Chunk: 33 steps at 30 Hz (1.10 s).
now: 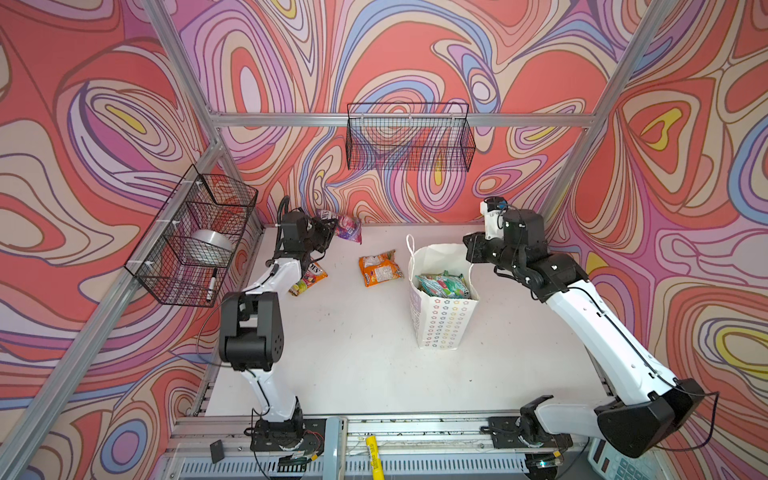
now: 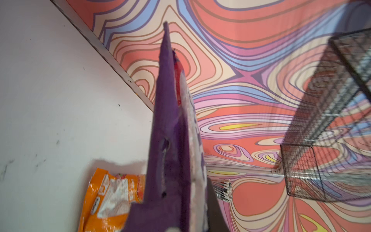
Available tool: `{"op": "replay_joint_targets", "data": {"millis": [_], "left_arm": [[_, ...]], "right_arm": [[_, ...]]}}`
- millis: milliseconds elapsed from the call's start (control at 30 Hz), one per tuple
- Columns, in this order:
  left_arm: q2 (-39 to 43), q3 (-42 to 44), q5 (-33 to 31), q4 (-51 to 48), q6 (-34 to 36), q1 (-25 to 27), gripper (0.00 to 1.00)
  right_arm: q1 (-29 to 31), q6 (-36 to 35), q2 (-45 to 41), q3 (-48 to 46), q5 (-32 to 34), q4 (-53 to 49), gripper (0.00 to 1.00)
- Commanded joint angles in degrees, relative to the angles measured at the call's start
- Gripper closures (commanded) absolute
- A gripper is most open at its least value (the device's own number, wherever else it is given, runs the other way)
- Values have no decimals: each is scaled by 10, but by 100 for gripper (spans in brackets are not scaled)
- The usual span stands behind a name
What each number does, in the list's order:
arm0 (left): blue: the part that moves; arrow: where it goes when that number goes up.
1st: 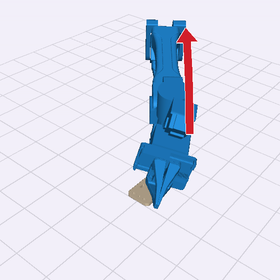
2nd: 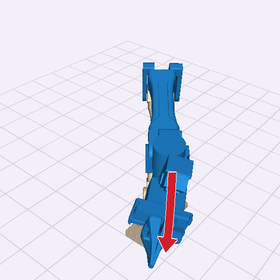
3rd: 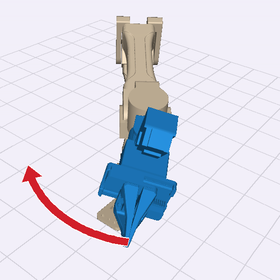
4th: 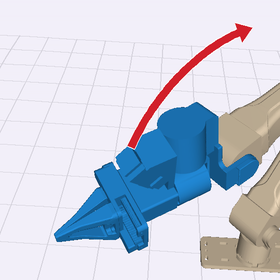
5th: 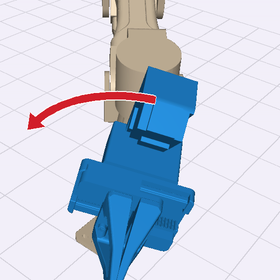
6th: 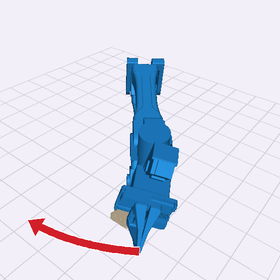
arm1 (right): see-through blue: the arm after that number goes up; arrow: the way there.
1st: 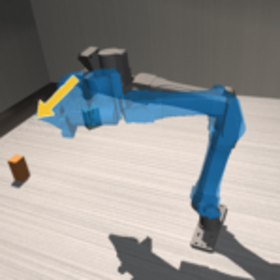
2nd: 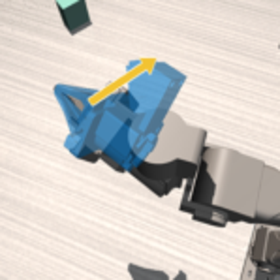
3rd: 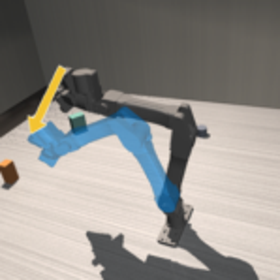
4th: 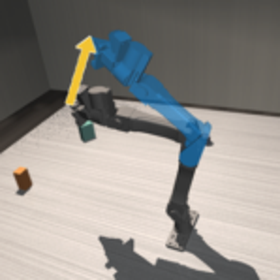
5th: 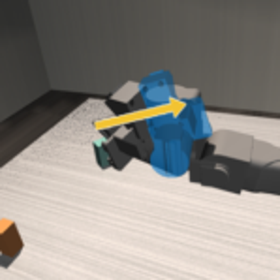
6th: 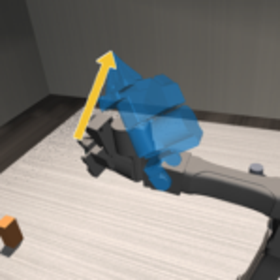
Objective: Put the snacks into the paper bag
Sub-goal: 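Grasp the purple Fox's Berries packet by its edge with the left gripper, then lift the Fox's Berries packet and carry it over the bag mouth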
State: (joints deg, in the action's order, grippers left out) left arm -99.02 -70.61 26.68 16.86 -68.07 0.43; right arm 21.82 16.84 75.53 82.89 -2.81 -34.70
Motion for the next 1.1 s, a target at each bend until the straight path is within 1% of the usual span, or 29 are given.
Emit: {"op": "replay_joint_targets", "data": {"millis": [0,67,133,233,333,500,667,767,933,1033,1067], "left_arm": [[106,60,-9,-4,25,3,100],[174,91,-18,-45,47,9,100],[250,107,-37,-112,77,19,100],[343,95,-62,-223,133,42,100],[400,60,-69,-323,171,64,100],[458,16,-71,-394,196,122,100],[471,-33,-97,-416,208,202,100],[451,-75,-127,-423,234,274,100],[390,-138,-192,-419,284,404,100],[332,-181,-226,-416,312,469,100],[312,-194,-236,-420,316,483,100]], "right_arm": [[1,12,-15,-1,1,28,100],[1,16,-24,-6,5,31,100],[0,19,-35,-14,11,34,100],[-4,19,-46,-25,17,36,100],[-9,22,-48,-27,19,34,100],[-9,31,-50,-32,20,34,100],[-10,35,-63,-37,18,37,100],[-10,35,-69,-38,22,35,100],[-10,34,-76,-41,27,32,100],[-9,35,-79,-45,26,34,100],[-9,35,-81,-46,26,33,100]]}}
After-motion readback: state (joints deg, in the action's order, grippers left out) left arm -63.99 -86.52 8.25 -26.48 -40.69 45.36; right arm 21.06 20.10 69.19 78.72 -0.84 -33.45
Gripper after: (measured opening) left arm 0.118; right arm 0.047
